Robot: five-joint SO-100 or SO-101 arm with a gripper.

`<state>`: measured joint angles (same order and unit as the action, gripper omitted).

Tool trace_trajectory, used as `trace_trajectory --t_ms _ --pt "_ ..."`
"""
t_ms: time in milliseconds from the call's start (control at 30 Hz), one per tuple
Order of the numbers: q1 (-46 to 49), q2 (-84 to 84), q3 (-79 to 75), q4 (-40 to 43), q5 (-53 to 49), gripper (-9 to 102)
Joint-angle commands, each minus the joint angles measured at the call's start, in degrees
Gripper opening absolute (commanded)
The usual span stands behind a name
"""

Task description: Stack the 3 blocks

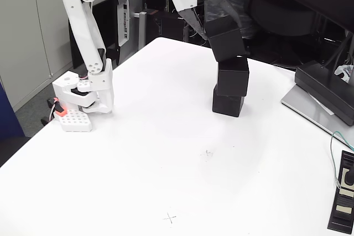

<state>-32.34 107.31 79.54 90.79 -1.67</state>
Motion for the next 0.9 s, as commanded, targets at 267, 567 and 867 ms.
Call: trace_trajectory --t_ms 267,567,867 --pt "-0.09 1.49 -0.18 -0.44 0.35 -1" --pt "5.62 1.49 -0.18 -0.44 -0.09 -1" --pt "6.15 1.41 -0.18 -0.44 0.18 -1"
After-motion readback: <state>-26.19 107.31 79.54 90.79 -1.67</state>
